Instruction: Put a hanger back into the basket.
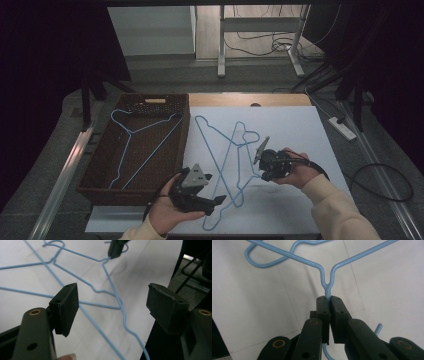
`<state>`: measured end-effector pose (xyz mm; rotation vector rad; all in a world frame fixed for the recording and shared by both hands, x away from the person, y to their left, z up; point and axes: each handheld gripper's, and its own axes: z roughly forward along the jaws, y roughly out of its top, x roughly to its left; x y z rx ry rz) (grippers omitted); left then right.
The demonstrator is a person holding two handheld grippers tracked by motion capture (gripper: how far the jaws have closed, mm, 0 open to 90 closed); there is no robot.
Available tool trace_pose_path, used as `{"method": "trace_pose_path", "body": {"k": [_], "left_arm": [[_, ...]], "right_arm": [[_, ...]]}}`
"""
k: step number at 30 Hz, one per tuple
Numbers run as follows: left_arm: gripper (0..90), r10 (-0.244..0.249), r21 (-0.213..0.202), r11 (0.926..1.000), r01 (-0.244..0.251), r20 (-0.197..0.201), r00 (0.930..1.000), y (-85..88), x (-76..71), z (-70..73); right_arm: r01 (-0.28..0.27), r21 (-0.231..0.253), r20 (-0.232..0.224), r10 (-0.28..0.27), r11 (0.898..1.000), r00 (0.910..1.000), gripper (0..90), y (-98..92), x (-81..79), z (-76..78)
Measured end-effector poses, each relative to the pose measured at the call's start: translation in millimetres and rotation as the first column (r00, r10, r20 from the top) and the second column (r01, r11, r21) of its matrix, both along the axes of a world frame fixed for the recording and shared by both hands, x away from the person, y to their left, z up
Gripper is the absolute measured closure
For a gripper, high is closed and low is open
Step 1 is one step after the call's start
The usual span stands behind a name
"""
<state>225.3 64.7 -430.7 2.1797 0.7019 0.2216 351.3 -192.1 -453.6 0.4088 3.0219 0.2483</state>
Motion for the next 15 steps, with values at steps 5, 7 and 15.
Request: {"method": "trace_pose_path", "body": {"k": [5, 7, 15], "left_arm": [[26.7, -0.023, 0.063, 0.9977, 0.025, -0.037, 0.9990, -24.4, 10.4, -9.3], [26.8, -0.023, 0.076, 0.9968, 0.027, -0.055, 0.9982, -32.2, 14.4, -13.2], [28.4, -0.032, 0.136, 0.9894, 0.049, -0.127, 0.9914, -59.4, 33.8, -30.1]], "right_arm": [[0.004, 0.008, 0.005, -0.004, 1.000, 1.0000, 86.7, 0.5, 0.2, 2.0], [0.006, 0.011, 0.010, -0.006, 1.000, 0.9999, 86.8, 0.3, 0.3, 2.3], [0.007, 0.007, 0.016, -0.007, 1.000, 0.9998, 86.8, 0.7, 1.5, 2.5]]}}
